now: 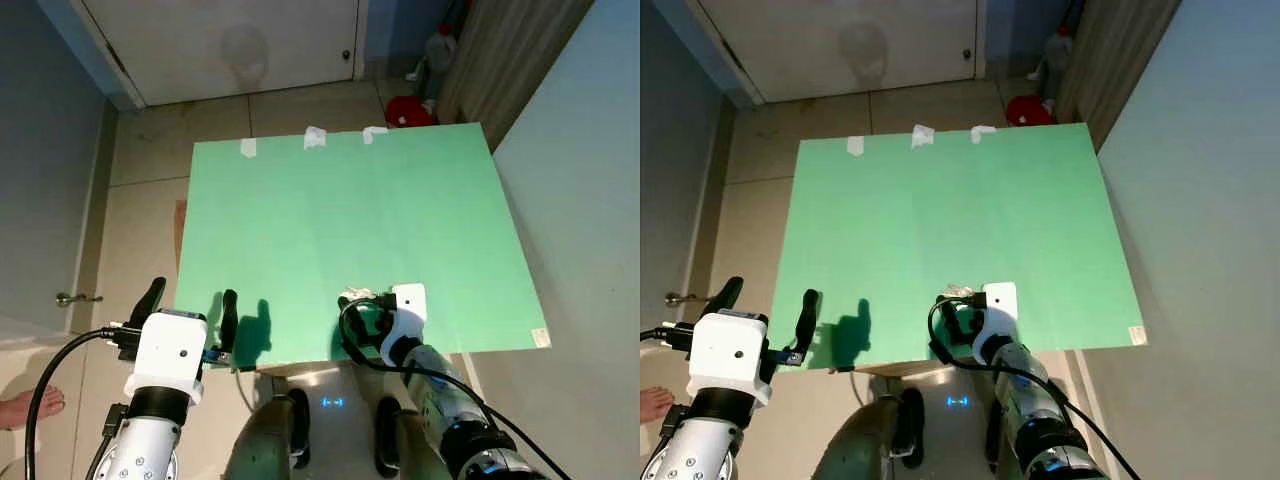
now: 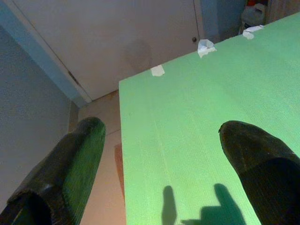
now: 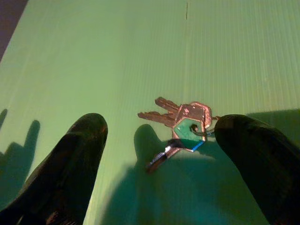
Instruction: Hang keys on a hook
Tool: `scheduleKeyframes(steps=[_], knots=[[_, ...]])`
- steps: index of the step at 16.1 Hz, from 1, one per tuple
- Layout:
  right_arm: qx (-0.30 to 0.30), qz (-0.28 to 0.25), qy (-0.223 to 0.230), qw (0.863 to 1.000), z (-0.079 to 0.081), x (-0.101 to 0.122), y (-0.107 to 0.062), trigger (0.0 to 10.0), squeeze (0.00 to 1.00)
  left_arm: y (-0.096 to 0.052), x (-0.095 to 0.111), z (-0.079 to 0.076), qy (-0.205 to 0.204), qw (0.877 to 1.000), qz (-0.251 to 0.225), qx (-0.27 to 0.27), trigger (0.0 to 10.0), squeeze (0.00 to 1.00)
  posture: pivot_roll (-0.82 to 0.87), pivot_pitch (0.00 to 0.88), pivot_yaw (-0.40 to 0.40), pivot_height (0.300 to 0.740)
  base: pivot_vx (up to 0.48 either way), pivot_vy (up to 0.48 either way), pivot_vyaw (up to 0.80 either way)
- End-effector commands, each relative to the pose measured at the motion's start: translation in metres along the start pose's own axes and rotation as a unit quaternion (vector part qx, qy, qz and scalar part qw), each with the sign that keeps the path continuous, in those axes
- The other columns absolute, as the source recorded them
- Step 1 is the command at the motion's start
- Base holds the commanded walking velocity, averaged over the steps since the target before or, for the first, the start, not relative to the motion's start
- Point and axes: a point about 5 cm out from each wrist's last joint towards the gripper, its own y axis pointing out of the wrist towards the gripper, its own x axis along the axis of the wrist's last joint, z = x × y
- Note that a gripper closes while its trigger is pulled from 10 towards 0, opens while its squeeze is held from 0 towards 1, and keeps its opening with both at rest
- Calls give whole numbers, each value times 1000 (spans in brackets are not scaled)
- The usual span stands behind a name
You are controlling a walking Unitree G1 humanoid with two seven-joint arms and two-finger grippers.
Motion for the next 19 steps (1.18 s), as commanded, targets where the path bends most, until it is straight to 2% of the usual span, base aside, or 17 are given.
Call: scheduleKeyframes(steps=[1, 12, 17, 19], knots=[[1, 16, 12, 1000, 2, -10, -3, 10000, 0, -4, 1, 1, 5, 1000, 4, 5, 10000, 0, 216, 334, 49, 740, 0, 0, 0], [2, 27, 3, 1000, 6, -10, 2, 10000, 0, -8, 1, -5, -1, 1000, 8, 16, 10000, 0, 220, 325, 19, 740, 0, 0, 0], [-29, 55, 41, 997, 4, -16, 3, 10000, 0, -11, 1, -6, -3, 1000, 12, 18, 10000, 0, 223, 330, 17, 740, 0, 0, 0], [-30, 58, 42, 997, 5, -17, 4, 10000, 0, -11, 0, -7, -3, 1000, 13, 18, 10000, 0, 224, 332, 17, 740, 0, 0, 0]])
